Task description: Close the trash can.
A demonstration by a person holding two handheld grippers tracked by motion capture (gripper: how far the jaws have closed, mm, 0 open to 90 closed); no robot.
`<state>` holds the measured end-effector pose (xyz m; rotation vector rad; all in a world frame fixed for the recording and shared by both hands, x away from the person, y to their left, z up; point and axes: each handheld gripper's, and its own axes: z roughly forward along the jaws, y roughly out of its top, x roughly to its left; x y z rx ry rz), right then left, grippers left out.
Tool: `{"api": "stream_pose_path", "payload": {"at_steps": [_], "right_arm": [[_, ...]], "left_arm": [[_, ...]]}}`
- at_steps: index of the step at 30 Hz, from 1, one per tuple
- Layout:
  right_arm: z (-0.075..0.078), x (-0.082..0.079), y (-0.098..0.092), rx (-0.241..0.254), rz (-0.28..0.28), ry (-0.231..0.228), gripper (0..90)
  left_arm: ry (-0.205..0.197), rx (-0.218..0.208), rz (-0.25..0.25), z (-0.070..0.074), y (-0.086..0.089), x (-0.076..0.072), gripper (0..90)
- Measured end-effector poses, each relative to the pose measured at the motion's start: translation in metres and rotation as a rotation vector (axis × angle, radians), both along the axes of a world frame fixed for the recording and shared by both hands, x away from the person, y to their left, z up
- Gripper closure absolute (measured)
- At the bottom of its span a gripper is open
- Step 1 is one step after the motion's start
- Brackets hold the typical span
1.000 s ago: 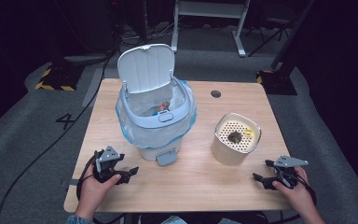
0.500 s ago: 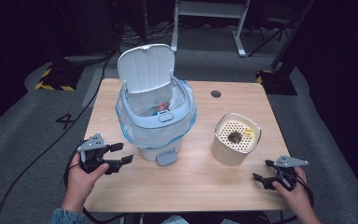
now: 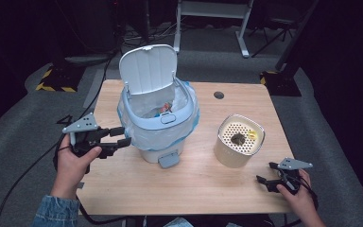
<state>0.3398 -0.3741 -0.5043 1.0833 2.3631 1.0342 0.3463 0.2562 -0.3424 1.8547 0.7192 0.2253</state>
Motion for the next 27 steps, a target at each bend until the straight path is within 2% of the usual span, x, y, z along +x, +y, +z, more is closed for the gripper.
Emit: {"api": "stream_pose_path", "payload": {"at_steps": [4,7,9,10,11,14,15,16,17,18,24,27], "right_arm": [[0.000,0.000,0.000,0.000,0.000,0.000,15.3],[0.000,0.000,0.000,0.000,0.000,0.000,15.3],[0.000,0.000,0.000,0.000,0.000,0.000,15.3],[0.000,0.000,0.000,0.000,0.000,0.000,15.3],[0.000,0.000,0.000,0.000,0.001,0.000,15.3],[0.000,0.000,0.000,0.000,0.000,0.000,15.3],[0.000,0.000,0.000,0.000,0.000,0.000,15.3],[0.000,0.000,0.000,0.000,0.000,0.000,15.3],[0.000,0.000,0.000,0.000,0.001,0.000,15.3],[0.000,0.000,0.000,0.000,0.000,0.000,15.3],[0.000,0.000,0.000,0.000,0.001,0.000,15.3],[0.000,0.000,0.000,0.000,0.000,0.000,15.3]], "left_arm": [[-0.012,-0.003,-0.005,0.016,-0.002,0.007,51.7],[-0.039,0.006,-0.001,0.029,-0.004,0.012,53.0],[-0.051,-0.002,0.006,0.037,-0.005,0.015,53.9],[-0.051,-0.002,0.006,0.037,-0.005,0.015,53.9],[-0.068,-0.001,0.023,0.046,-0.006,0.019,53.3],[-0.091,-0.008,0.058,0.059,-0.007,0.024,49.6],[-0.091,-0.008,0.058,0.059,-0.007,0.024,48.7],[-0.099,-0.004,0.072,0.066,-0.007,0.028,48.3],[-0.099,-0.004,0.072,0.066,-0.007,0.028,47.4],[-0.105,0.006,0.085,0.072,-0.008,0.032,46.2],[-0.120,-0.002,0.139,0.086,-0.006,0.045,38.4],[-0.121,-0.008,0.161,0.092,-0.005,0.052,38.3]]}}
